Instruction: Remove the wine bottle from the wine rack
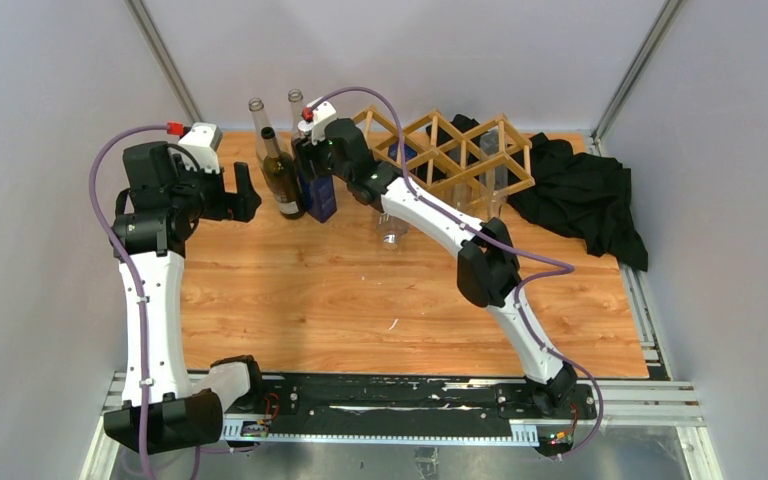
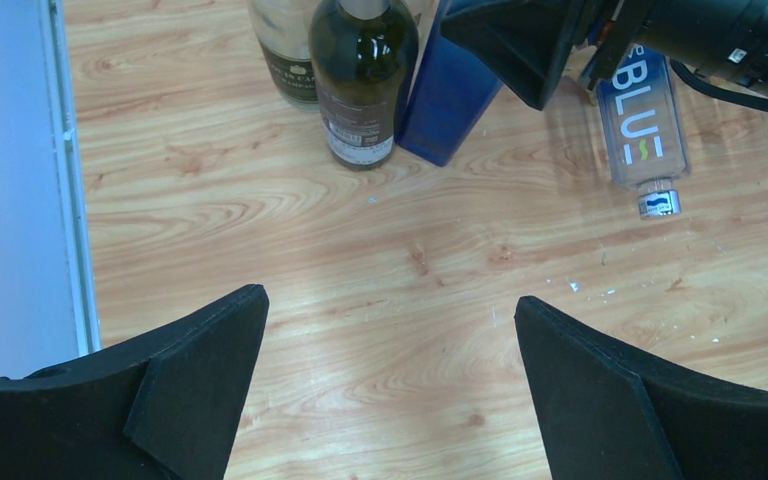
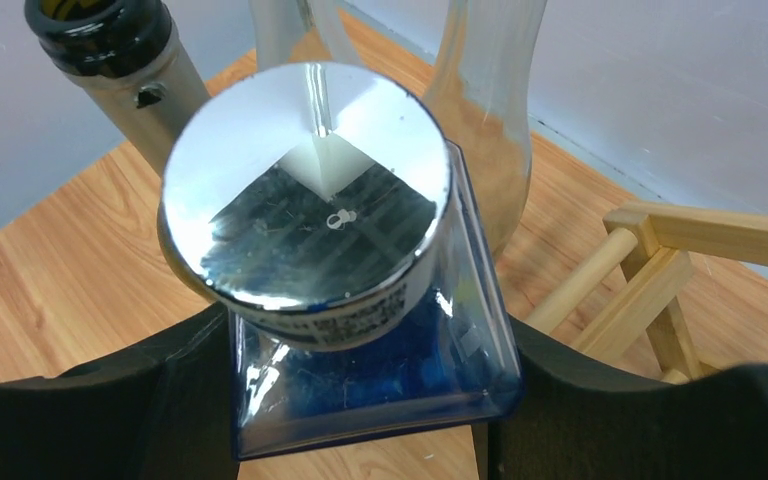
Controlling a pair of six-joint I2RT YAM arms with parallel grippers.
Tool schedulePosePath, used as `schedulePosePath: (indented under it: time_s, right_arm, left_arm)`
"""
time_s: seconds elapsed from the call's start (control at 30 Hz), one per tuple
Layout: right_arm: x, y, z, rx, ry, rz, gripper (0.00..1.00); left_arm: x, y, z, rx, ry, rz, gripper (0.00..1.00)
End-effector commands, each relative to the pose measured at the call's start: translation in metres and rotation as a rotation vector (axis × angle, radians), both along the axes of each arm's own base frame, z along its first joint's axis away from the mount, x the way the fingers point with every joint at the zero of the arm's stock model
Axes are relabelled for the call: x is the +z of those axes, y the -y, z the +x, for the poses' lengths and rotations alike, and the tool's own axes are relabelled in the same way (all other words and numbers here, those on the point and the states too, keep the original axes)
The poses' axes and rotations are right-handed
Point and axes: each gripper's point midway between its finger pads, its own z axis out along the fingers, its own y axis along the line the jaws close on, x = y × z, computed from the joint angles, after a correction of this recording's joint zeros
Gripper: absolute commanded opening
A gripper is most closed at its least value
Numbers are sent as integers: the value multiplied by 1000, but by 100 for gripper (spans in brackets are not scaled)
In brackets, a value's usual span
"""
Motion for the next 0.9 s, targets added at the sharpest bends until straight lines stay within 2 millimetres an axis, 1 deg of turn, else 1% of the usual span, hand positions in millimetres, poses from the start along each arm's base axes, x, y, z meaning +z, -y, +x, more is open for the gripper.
schedulePosePath:
  time_s: [0.0,0.2,0.37,0.4,0.43,0.5,0.53,0.57,0.6,0.67,0.7,0.77,0.87]
  right_arm:
    - [82,-6,9,-22,157,204,0]
    - [74,-10,14,-24,151,199,0]
    - [69,-16,9,1,124,207,2]
    - [69,-16,9,0,122,205,7]
    - [68,-15,8,-1,120,202,17]
    - [70,-14,7,2,117,199,43]
    - [70,-13,5,6,113,195,59]
    - [73,-13,4,7,114,197,71]
    - [75,-12,3,13,114,196,78]
    - [80,-11,0,18,110,199,86]
    - [84,-10,-1,17,109,203,88]
    - [88,-13,-9,61,102,207,89]
    - [97,-12,-17,83,98,208,91]
  left_arm:
    - [2,2,0,-24,17,-4,100]
    - [3,5,0,-34,19,-12,100]
    - [0,6,0,-41,12,-14,100]
    - [-1,6,0,-44,11,-16,100]
    - [-1,7,0,-45,10,-19,100]
    - [-1,8,-1,-48,12,-22,100]
    - [-1,8,-1,-50,11,-22,100]
    - [0,8,-2,-51,14,-22,100]
    - [-2,8,-2,-52,10,-22,100]
    - [-3,8,-3,-52,9,-21,100]
    - [-4,8,-3,-53,7,-22,100]
    - [-5,8,-4,-54,7,-18,100]
    - [-5,8,-6,-55,10,-13,100]
